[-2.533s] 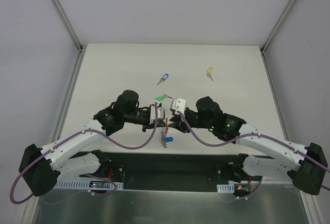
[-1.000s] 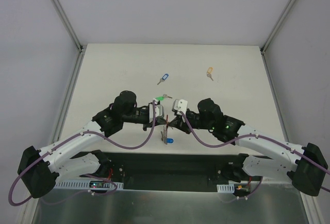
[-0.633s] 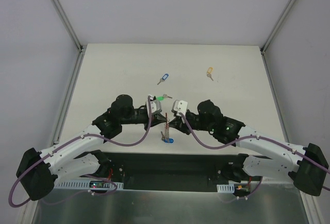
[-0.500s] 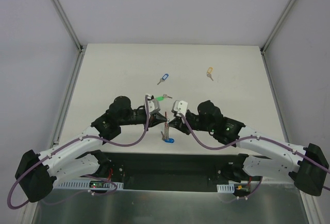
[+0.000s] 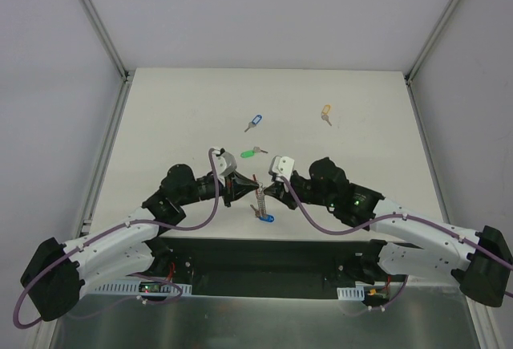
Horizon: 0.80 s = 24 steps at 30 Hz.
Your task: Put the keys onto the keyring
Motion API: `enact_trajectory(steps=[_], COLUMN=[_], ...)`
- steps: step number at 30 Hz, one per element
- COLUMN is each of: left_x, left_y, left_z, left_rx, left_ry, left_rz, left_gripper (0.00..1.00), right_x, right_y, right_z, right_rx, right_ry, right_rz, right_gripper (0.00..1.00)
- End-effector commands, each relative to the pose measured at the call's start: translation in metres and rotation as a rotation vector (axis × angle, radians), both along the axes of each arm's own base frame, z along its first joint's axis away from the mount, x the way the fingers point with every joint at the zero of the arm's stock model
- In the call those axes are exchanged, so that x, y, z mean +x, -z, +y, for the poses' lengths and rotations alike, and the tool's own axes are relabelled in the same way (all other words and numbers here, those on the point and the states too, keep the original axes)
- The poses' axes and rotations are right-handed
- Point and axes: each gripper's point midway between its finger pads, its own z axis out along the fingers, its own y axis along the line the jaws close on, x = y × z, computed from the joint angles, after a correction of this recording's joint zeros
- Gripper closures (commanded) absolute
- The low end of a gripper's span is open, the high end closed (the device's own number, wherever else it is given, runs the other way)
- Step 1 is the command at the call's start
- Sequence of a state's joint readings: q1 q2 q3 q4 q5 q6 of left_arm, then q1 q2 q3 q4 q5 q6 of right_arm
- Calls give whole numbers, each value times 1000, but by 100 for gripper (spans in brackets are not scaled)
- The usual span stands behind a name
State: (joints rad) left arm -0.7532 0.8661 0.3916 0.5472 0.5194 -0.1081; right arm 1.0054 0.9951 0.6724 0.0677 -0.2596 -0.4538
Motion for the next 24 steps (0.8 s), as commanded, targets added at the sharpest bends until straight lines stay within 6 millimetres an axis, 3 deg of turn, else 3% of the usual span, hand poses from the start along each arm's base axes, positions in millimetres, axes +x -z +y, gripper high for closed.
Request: enact_trajectory(steps=[1, 2, 3, 5, 14, 24], left_x=[4, 4, 4, 4, -2, 2], left_y=[-44, -43, -43, -41, -38, -33], left_z=[-3, -4, -5, -5, -7, -6], left_rx=[-183, -185, -185, -183, -178, -167], left_ry=[-25, -24, -19, -18, 2, -22], left_rz=[-71, -69, -65, -62, -57, -65], left_gripper=[100, 100, 100, 100, 100, 100], right_x=[0, 2, 4, 7, 16, 7], right_y=[-6, -6, -7, -7, -11, -29], right_z=[1, 0, 0, -1, -1, 2], right_rx=[14, 11, 12, 9, 25, 79], right_ry=[11, 28, 39, 57, 114, 97], right_rz=[-13, -18, -20, -29, -57, -86], right_gripper=[99, 99, 91, 85, 80, 69])
